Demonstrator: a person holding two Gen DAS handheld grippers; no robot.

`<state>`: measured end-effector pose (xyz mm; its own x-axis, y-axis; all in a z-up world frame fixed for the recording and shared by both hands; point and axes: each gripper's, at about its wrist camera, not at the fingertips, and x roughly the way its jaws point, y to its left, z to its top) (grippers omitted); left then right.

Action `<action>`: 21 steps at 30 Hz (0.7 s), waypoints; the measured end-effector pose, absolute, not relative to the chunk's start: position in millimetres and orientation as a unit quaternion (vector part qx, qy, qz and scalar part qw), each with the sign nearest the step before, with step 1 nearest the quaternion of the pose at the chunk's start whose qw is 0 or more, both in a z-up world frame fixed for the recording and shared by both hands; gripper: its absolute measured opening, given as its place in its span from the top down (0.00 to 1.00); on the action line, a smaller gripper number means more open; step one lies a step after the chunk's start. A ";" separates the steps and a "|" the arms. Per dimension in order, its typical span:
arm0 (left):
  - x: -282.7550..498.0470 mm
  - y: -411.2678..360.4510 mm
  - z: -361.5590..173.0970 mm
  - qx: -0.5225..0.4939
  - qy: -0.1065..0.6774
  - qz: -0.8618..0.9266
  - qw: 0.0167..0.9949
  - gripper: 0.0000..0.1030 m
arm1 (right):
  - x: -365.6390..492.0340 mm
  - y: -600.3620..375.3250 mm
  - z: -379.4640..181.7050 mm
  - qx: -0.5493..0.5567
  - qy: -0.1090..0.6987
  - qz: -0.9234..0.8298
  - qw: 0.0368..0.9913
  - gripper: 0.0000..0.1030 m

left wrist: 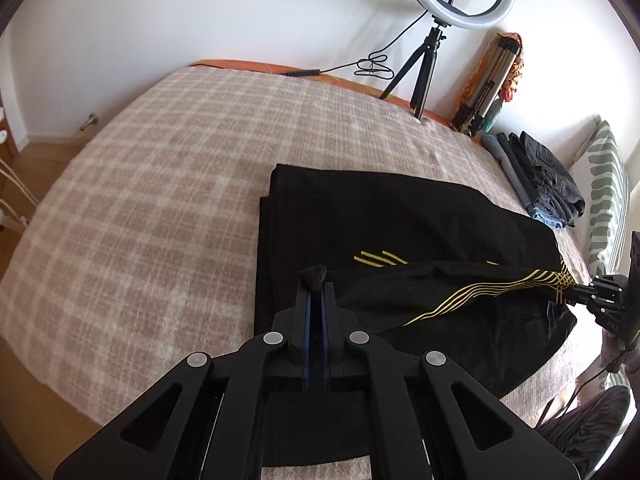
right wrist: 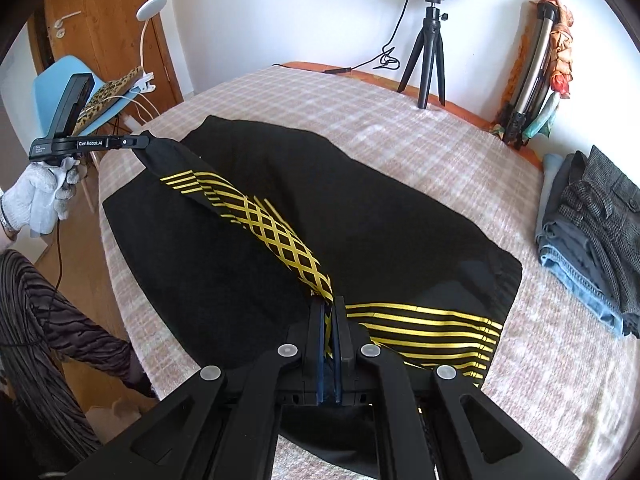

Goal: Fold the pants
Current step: 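Lift the waistband with both grippers and fold it over onto the legs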

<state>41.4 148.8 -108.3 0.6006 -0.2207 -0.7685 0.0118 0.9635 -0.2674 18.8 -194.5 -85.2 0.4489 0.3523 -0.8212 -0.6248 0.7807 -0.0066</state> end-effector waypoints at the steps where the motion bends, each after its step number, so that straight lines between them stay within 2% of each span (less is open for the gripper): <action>1: 37.5 149.6 -110.2 -0.120 0.444 -0.067 0.885 0.97 | 14.8 -194.7 -89.4 -0.156 0.437 0.291 0.837 1.00; 16: -4.7 142.3 -127.3 -0.054 0.476 -0.070 0.875 0.97 | -11.8 -196.2 -120.3 -0.177 0.453 0.288 0.825 0.99; 19: -7.0 148.0 -129.5 -0.060 0.493 -0.078 0.865 0.94 | -16.7 -193.2 -125.5 -0.198 0.454 0.288 0.819 0.99; 21: -11.8 152.9 -126.0 -0.057 0.498 -0.076 0.862 0.88 | -22.9 -189.9 -129.7 -0.221 0.452 0.287 0.815 0.99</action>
